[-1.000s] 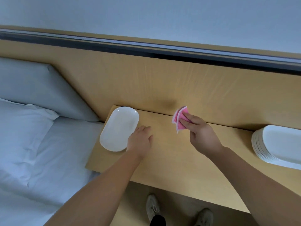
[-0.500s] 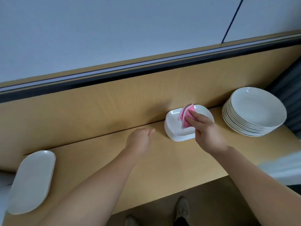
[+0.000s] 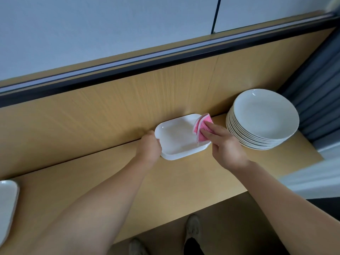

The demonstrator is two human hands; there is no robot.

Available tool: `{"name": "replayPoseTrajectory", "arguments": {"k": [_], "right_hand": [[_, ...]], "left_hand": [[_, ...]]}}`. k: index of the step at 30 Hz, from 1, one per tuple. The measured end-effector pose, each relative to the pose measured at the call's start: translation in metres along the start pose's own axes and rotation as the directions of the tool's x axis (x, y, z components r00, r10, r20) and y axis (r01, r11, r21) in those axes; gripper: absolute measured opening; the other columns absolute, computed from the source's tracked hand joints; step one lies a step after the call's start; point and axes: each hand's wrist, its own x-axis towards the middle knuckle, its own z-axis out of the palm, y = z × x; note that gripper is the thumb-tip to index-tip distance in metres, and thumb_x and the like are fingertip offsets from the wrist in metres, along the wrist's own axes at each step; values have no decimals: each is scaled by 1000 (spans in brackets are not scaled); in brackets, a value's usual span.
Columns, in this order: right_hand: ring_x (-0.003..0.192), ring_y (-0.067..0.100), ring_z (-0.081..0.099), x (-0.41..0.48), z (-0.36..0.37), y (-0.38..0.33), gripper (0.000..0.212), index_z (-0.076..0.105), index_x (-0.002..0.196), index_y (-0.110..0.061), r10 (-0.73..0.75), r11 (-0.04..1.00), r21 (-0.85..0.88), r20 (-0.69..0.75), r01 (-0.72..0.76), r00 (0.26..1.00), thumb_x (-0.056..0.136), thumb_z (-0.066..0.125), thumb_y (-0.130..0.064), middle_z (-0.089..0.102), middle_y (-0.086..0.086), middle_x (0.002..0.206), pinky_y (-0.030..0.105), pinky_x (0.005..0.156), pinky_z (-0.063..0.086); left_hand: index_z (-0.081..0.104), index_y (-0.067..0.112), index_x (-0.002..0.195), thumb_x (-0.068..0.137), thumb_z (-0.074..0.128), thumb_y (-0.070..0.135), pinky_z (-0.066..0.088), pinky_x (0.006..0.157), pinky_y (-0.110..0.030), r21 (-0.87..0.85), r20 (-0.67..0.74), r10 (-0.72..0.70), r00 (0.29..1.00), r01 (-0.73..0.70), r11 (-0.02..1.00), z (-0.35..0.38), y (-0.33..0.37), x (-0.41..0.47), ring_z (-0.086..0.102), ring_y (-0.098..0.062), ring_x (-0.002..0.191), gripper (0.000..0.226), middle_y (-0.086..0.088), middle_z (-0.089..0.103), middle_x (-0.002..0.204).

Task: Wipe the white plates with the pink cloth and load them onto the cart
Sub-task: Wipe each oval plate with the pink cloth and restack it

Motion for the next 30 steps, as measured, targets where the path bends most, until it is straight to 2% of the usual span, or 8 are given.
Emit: {"name": "replayPoseTrajectory", "arguments": {"k": [8, 14, 16, 19, 21, 24, 27, 30], "right_hand": [[106, 41, 63, 4, -8, 10, 53, 70, 114, -1, -13, 1000, 4, 11, 13, 1000, 71, 47, 18, 62, 18, 127, 46, 84, 56], [106, 41, 63, 5, -11, 10, 53, 69, 114, 1, -35, 999, -3, 17, 35, 999, 70, 48, 22, 62, 19, 126, 46, 85, 55], [106, 42, 62, 7, -13, 10, 53, 69, 114, 1, -41, 999, 2, 19, 41, 999, 71, 47, 21, 61, 19, 126, 47, 85, 55], [108, 41, 62, 11, -15, 6, 51, 69, 115, 1, -45, 999, -4, 13, 45, 999, 73, 43, 15, 61, 18, 128, 47, 84, 56], [109, 41, 62, 14, -16, 0, 51, 69, 116, 0, -48, 999, 2, 0, 48, 999, 75, 43, 14, 61, 18, 128, 48, 85, 55], [108, 40, 62, 20, -18, -15, 49, 69, 115, -1, -72, 997, -3, -25, 72, 997, 75, 45, 13, 62, 18, 127, 46, 88, 55], [106, 39, 63, 26, -16, -35, 48, 70, 114, -1, -106, 994, -13, -48, 105, 993, 75, 47, 13, 62, 18, 126, 42, 89, 52], [104, 38, 64, 33, -7, -58, 49, 70, 114, -2, -145, 989, -3, -61, 145, 988, 74, 46, 15, 62, 18, 127, 39, 90, 51]], "left_hand": [[51, 3, 108, 97, 51, 16, 39, 62, -31, -131, 44, -119, 992, 124, 984, 2, 7, 6, 60, -28, 83, 17, -12, 60, 102], [45, 2, 115, 96, 48, 9, 32, 50, -27, -207, 102, -177, 979, 194, 959, -2, 10, 2, 56, -26, 80, 21, -10, 55, 102], [43, 2, 117, 95, 47, 8, 35, 51, -28, -255, 95, -180, 979, 199, 946, -7, 9, 3, 59, -29, 82, 23, -12, 55, 103], [43, 3, 117, 95, 45, 8, 48, 61, -35, -300, 87, -172, 981, 191, 935, -18, 8, 2, 64, -33, 87, 22, -11, 55, 104], [44, 2, 114, 95, 44, 6, 53, 67, -40, -310, 72, -167, 983, 181, 933, -23, 2, -2, 62, -31, 83, 19, -8, 54, 97], [44, 3, 109, 95, 42, 5, 47, 61, -36, -309, 19, -160, 987, 158, 938, -31, -12, -12, 54, -28, 75, 14, -3, 49, 81], [42, 8, 105, 97, 40, 7, 39, 57, -31, -314, -19, -165, 986, 151, 938, -45, -31, -24, 51, -27, 72, 8, -7, 51, 85], [40, 11, 101, 98, 39, 9, 44, 62, -33, -313, -50, -194, 980, 169, 935, -60, -58, -38, 52, -28, 74, 4, -10, 53, 90]]}}
